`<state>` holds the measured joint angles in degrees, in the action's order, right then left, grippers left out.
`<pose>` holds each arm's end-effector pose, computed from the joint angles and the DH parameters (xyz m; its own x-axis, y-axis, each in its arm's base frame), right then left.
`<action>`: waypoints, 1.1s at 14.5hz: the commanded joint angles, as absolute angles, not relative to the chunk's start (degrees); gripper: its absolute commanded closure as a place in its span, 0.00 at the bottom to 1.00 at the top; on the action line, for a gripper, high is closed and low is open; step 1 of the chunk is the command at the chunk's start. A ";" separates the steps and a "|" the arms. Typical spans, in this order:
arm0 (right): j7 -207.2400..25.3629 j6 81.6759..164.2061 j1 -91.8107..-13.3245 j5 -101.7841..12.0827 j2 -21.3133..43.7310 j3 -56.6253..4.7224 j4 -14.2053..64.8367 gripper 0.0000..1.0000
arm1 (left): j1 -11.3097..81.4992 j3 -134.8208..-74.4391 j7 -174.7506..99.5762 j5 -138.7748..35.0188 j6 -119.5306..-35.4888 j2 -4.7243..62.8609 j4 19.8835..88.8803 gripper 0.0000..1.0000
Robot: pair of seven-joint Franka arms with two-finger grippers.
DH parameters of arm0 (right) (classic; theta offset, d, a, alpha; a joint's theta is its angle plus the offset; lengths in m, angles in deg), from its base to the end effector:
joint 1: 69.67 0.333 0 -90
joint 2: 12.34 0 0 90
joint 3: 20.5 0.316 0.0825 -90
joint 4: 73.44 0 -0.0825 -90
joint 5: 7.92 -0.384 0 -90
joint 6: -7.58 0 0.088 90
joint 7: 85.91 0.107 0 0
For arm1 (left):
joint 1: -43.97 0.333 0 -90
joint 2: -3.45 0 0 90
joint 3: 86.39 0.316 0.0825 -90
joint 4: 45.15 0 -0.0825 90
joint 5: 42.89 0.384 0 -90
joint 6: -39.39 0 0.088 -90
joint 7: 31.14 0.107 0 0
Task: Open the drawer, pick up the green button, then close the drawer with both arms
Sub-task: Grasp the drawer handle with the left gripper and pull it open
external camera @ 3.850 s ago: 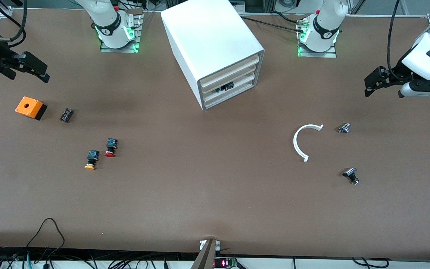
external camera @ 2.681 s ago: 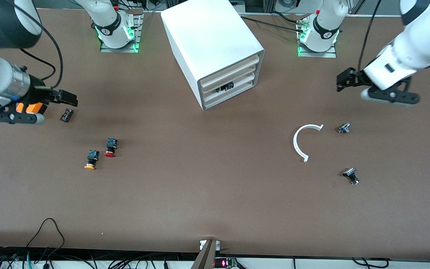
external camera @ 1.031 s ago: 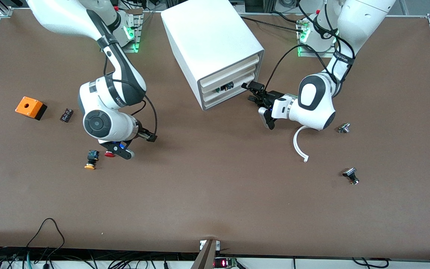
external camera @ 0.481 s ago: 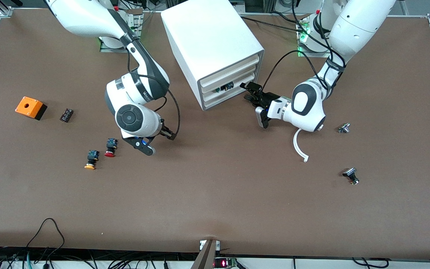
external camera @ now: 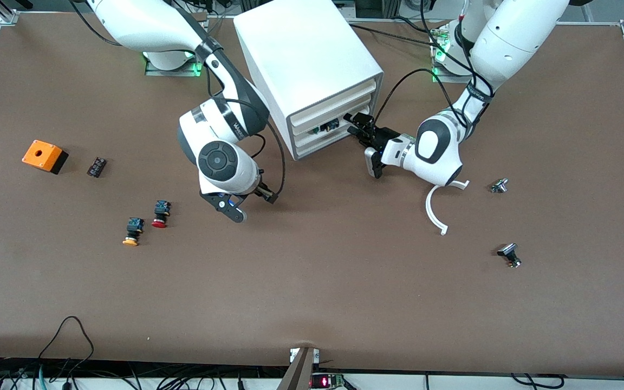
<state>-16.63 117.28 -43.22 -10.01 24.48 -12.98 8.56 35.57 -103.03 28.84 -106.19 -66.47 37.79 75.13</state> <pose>0.5894 0.3807 0.3073 0.7803 -0.6052 -0.1580 -0.5959 -0.7960 0.1060 0.4298 -0.2869 0.1418 0.7869 -0.6169 -0.0141 -0.1702 -0.2388 0.9560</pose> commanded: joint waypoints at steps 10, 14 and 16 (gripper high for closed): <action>-1.72 122.45 -40.49 -14.33 28.79 -13.30 -5.85 0.01 | 39.21 -102.13 31.54 -107.93 -66.34 39.57 71.23 1.00; 3.99 127.02 -38.82 -14.33 28.79 -13.30 -7.00 0.01 | 40.63 -99.67 26.53 -101.43 -66.43 40.89 64.72 1.00; 7.24 129.65 -36.46 -14.33 29.14 -13.30 -7.17 0.01 | 40.63 -99.14 26.17 -101.33 -66.52 41.15 63.66 1.00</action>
<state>3.73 127.98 -38.93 -13.83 27.44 -12.94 -4.77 41.03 -99.39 28.99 -101.73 -66.85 40.18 66.56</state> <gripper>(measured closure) 0.013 0.859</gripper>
